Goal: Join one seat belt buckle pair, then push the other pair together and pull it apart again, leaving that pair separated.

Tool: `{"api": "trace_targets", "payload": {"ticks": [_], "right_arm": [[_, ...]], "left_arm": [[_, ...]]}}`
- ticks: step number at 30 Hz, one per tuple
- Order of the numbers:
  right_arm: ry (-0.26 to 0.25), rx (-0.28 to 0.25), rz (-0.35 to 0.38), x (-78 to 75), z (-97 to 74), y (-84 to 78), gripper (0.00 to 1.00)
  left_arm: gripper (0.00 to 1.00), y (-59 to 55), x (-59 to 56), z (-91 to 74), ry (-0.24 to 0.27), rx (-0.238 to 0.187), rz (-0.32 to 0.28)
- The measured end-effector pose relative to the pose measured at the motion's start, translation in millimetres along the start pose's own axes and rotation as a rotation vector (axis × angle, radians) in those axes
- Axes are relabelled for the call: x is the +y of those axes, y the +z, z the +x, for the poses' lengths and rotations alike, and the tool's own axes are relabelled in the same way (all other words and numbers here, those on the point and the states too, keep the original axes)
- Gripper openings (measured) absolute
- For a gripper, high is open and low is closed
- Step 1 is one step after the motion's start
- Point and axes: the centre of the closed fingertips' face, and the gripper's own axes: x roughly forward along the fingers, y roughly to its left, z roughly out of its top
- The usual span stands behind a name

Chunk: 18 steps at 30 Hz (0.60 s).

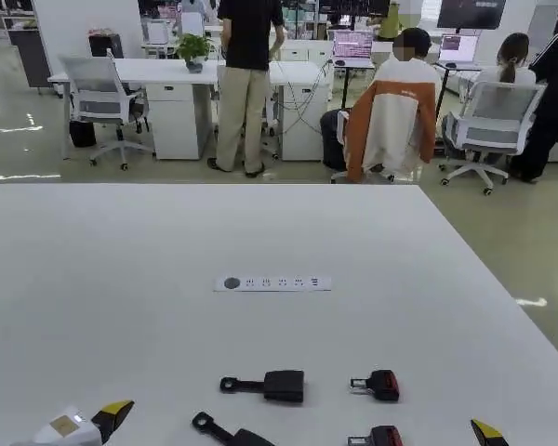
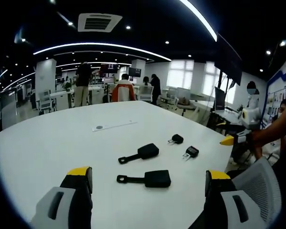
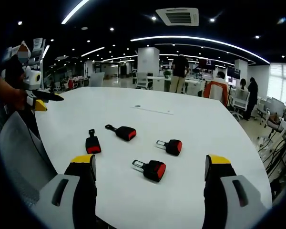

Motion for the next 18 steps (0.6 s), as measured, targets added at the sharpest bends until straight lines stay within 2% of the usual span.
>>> {"api": "trace_targets", "payload": {"ticks": [9,18], "right_arm": [[0.001,0.002,-0.003,-0.5,1.6,-1.0,0.94],[0.002,0.004,-0.001,0.4,2.5,1.5,0.94]], "left_arm": [[1.00,-4.5,7.2,0.3,0.000,-0.001,-0.004],[1.00,-4.8,7.1,1.2,-0.001,0.001,-0.004]]}}
